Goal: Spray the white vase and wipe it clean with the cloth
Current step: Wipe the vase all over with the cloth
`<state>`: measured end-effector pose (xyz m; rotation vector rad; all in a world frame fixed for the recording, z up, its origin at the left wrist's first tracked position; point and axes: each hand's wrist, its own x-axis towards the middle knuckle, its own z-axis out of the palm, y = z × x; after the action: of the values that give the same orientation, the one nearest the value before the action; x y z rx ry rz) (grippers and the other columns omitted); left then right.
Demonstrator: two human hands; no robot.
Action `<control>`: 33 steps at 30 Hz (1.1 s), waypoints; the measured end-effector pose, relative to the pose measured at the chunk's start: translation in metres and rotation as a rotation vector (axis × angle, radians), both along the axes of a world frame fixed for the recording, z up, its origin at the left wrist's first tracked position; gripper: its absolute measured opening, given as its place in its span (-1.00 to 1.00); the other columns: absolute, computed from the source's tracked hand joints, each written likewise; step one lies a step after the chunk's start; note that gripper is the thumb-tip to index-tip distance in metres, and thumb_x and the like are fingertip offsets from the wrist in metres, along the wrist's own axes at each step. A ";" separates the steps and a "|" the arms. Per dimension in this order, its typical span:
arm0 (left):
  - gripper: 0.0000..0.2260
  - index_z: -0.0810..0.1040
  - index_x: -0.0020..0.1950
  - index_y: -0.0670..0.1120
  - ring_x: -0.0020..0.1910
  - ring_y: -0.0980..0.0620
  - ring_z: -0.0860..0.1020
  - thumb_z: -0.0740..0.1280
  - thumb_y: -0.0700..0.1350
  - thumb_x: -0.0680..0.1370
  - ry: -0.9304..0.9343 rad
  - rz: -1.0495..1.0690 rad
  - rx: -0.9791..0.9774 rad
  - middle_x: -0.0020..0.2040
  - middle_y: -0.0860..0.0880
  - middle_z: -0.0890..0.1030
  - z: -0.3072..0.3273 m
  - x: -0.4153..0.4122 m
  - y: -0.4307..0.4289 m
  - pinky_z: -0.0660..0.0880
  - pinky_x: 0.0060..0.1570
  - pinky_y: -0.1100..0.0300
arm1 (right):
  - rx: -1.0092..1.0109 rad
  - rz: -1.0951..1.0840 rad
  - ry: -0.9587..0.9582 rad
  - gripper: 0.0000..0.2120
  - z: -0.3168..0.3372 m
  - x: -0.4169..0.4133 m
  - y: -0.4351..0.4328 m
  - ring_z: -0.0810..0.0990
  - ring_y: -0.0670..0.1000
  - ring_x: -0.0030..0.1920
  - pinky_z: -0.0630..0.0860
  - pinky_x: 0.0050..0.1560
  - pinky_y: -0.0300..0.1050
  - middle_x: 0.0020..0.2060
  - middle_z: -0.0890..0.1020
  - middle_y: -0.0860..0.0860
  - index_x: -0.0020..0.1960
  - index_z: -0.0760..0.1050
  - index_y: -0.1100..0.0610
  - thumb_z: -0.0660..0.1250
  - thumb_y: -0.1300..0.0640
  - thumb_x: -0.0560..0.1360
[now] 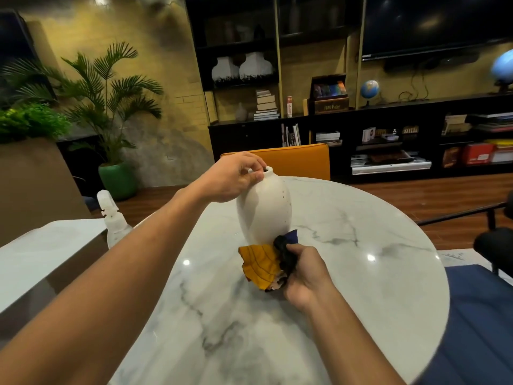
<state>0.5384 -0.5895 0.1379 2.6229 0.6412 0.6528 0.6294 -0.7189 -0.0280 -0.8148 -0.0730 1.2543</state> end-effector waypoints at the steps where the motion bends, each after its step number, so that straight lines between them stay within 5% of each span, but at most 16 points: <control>1: -0.88 0.64 0.01 0.03 0.24 0.00 0.48 0.31 -0.09 0.65 -0.001 -0.003 0.000 0.29 0.06 0.52 0.000 0.000 0.000 0.50 0.25 0.09 | 0.006 -0.005 0.011 -0.48 -0.001 0.001 -0.001 0.59 0.42 0.25 0.44 0.34 0.39 0.23 0.60 0.40 0.39 0.46 0.38 0.16 0.12 0.51; 5: -0.88 0.64 0.02 0.03 0.23 0.01 0.49 0.31 -0.08 0.65 0.004 0.001 0.007 0.30 0.07 0.51 0.000 0.000 0.000 0.51 0.25 0.10 | -0.003 0.018 0.018 -0.49 0.006 -0.004 -0.001 0.55 0.45 0.28 0.51 0.23 0.28 0.24 0.57 0.44 0.38 0.44 0.41 0.13 0.12 0.56; 17: -0.89 0.62 0.04 0.01 0.22 0.00 0.46 0.29 -0.08 0.65 -0.001 0.005 0.014 0.32 0.05 0.49 -0.001 -0.001 -0.003 0.48 0.17 0.19 | 0.189 0.093 0.217 -0.55 0.046 -0.011 -0.007 0.47 0.36 0.40 0.30 0.49 0.19 0.34 0.51 0.41 0.43 0.40 0.42 0.07 0.19 0.65; 22: -0.87 0.64 0.06 -0.01 0.22 0.01 0.46 0.29 -0.08 0.65 -0.009 0.003 0.009 0.31 0.06 0.49 -0.003 -0.002 -0.001 0.47 0.17 0.19 | 0.180 0.130 0.209 -0.50 0.043 -0.014 -0.002 0.49 0.39 0.37 0.43 0.29 0.30 0.36 0.50 0.40 0.52 0.35 0.29 0.09 0.19 0.61; 28: -0.88 0.63 0.03 0.02 0.18 0.03 0.47 0.29 -0.08 0.65 -0.024 0.005 -0.010 0.24 0.12 0.47 -0.003 -0.002 -0.002 0.47 0.12 0.25 | 0.088 0.048 0.114 -0.51 0.027 -0.016 0.000 0.49 0.42 0.36 0.29 0.46 0.37 0.33 0.50 0.43 0.41 0.42 0.35 0.14 0.14 0.56; 31: -0.88 0.63 0.02 0.03 0.19 0.03 0.47 0.30 -0.08 0.65 -0.026 0.007 -0.007 0.27 0.09 0.49 -0.003 -0.002 -0.001 0.49 0.16 0.20 | 0.042 -0.097 -0.043 -0.53 0.026 -0.026 -0.007 0.62 0.36 0.18 0.47 0.32 0.37 0.20 0.60 0.38 0.25 0.52 0.39 0.26 0.11 0.46; 33: -0.88 0.63 0.01 0.04 0.20 0.03 0.48 0.30 -0.09 0.65 -0.039 0.005 -0.014 0.30 0.07 0.50 -0.004 -0.002 -0.001 0.49 0.19 0.17 | 0.009 -0.167 -0.225 -0.73 0.028 -0.039 -0.016 0.64 0.25 -0.09 0.61 -0.06 0.15 -0.08 0.63 0.28 0.10 0.56 0.32 0.22 0.17 0.56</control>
<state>0.5365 -0.5903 0.1337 2.5897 0.6393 0.6960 0.5908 -0.7349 -0.0003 -0.9326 -0.1877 1.0019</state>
